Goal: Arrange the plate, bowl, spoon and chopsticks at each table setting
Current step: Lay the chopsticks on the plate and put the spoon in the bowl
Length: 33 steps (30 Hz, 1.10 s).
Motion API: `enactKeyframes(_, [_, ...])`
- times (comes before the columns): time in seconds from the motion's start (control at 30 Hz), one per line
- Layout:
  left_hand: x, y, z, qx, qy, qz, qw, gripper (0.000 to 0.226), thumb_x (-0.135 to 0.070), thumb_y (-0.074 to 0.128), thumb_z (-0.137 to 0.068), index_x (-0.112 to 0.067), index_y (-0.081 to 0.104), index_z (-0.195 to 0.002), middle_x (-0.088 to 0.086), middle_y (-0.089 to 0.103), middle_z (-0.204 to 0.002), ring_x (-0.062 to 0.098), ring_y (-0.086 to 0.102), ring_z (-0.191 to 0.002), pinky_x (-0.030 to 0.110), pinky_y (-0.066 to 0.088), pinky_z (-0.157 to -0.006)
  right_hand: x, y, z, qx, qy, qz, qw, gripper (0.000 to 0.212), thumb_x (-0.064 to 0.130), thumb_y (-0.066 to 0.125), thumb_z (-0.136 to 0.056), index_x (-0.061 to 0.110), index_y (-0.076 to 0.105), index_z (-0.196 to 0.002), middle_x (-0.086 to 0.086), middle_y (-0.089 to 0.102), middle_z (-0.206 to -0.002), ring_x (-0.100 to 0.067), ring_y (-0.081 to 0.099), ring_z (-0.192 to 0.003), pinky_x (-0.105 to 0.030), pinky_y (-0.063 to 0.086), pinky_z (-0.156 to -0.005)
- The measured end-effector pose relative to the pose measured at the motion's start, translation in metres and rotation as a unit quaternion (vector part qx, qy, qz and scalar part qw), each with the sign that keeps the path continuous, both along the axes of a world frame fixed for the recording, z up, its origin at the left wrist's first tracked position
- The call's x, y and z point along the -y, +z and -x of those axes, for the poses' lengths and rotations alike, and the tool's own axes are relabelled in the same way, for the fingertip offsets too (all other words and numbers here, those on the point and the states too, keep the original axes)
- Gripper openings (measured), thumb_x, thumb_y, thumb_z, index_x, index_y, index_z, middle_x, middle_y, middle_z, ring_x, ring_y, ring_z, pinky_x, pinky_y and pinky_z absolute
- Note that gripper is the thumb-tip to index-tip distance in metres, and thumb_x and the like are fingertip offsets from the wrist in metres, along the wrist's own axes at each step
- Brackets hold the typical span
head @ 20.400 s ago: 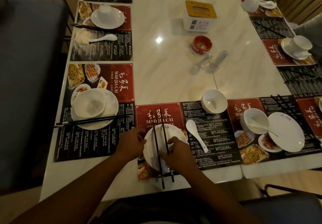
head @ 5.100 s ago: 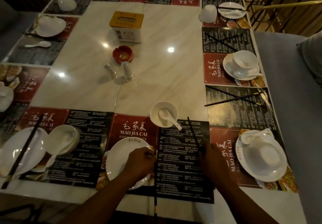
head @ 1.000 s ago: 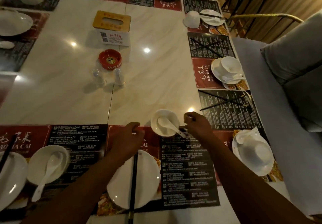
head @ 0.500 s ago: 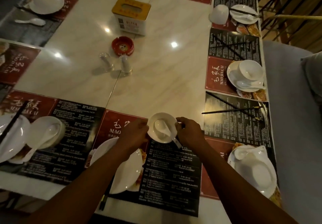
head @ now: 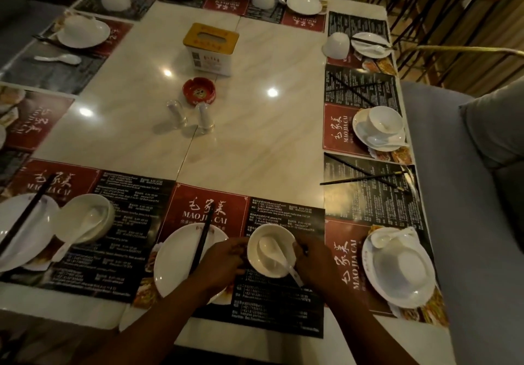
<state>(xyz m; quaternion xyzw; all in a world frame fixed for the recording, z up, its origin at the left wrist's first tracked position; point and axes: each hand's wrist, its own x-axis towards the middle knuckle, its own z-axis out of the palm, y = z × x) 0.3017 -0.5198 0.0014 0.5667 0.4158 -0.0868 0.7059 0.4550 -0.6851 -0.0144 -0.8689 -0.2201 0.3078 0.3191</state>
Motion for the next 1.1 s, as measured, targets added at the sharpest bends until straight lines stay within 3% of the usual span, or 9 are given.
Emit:
enactKeyframes(0.13, [0.004,-0.002,0.001,-0.002,-0.005,-0.008,1.000,0.046,0.009,0.051,-0.089,-0.028,0.069,-0.109,0.004,0.076,-0.101,0.024,0.072,-0.092,0.036,0.058,-0.078,0.004,-0.003,0.005,-0.001,-0.009,0.017,1.000,0.020,0.024,0.051,-0.101,0.026,0.071,-0.104,0.012,0.070,-0.093,-0.003,0.064,-0.085,-0.020,0.046,-0.070])
enactKeyframes(0.23, [0.004,-0.005,0.005,0.000,0.008,0.017,1.000,0.046,0.014,0.050,-0.088,-0.018,0.067,-0.116,0.012,0.074,-0.106,0.029,0.071,-0.087,0.035,0.056,-0.072,0.005,-0.004,0.009,-0.010,-0.025,0.015,1.000,0.022,0.024,0.050,-0.101,0.025,0.070,-0.111,0.008,0.071,-0.100,-0.006,0.064,-0.091,-0.026,0.050,-0.080])
enactKeyframes(0.33, [0.003,-0.007,0.007,0.003,0.007,0.017,1.000,0.046,0.013,0.051,-0.089,-0.018,0.066,-0.119,0.010,0.074,-0.106,0.038,0.069,-0.098,0.042,0.054,-0.082,0.000,-0.004,0.011,-0.008,-0.032,0.016,0.999,0.022,0.024,0.050,-0.101,0.027,0.069,-0.113,0.009,0.071,-0.100,-0.005,0.063,-0.089,-0.022,0.046,-0.072])
enactKeyframes(0.47, [-0.001,-0.001,0.006,0.008,0.002,0.021,1.000,0.044,0.010,0.053,-0.090,-0.026,0.066,-0.111,0.002,0.074,-0.104,0.022,0.072,-0.095,0.036,0.059,-0.081,-0.010,-0.001,0.009,0.003,-0.033,0.029,0.999,0.024,0.022,0.050,-0.101,0.028,0.068,-0.115,0.008,0.070,-0.103,-0.004,0.060,-0.088,-0.020,0.042,-0.069])
enactKeyframes(0.7, [0.000,-0.003,0.007,0.009,-0.002,0.021,1.000,0.044,0.010,0.057,-0.089,-0.024,0.065,-0.116,0.004,0.074,-0.105,0.028,0.072,-0.097,0.044,0.057,-0.087,0.000,0.011,0.016,-0.020,-0.054,0.034,0.998,0.027,0.027,0.053,-0.100,0.023,0.063,-0.125,0.004,0.068,-0.112,0.001,0.056,-0.084,-0.015,0.040,-0.067])
enactKeyframes(0.87, [-0.005,-0.008,0.008,0.008,-0.005,0.032,0.999,0.043,0.009,0.058,-0.088,-0.019,0.064,-0.119,0.007,0.074,-0.107,0.025,0.072,-0.095,0.040,0.058,-0.083,0.021,0.021,0.033,-0.046,-0.084,0.069,0.993,0.010,0.028,0.063,-0.093,0.026,0.060,-0.103,0.009,0.064,-0.097,-0.008,0.062,-0.087,-0.034,0.056,-0.079])
enactKeyframes(0.97, [-0.011,-0.010,0.006,0.004,0.005,0.025,1.000,0.042,0.009,0.059,-0.087,-0.017,0.064,-0.119,0.009,0.073,-0.108,0.026,0.072,-0.097,0.043,0.060,-0.085,0.025,0.026,0.048,-0.039,-0.099,0.067,0.992,0.009,0.025,0.066,-0.090,0.029,0.060,-0.095,0.008,0.066,-0.093,-0.007,0.062,-0.085,-0.028,0.054,-0.072])
enactKeyframes(1.1, [-0.019,-0.009,0.004,0.006,0.013,0.019,1.000,0.038,0.008,0.061,-0.087,-0.019,0.066,-0.112,0.007,0.074,-0.101,0.021,0.073,-0.092,0.030,0.058,-0.071,0.019,0.027,0.073,-0.131,-0.154,0.015,0.979,0.019,0.018,0.073,-0.086,0.030,0.060,-0.095,0.007,0.068,-0.094,-0.009,0.068,-0.085,-0.025,0.057,-0.066])
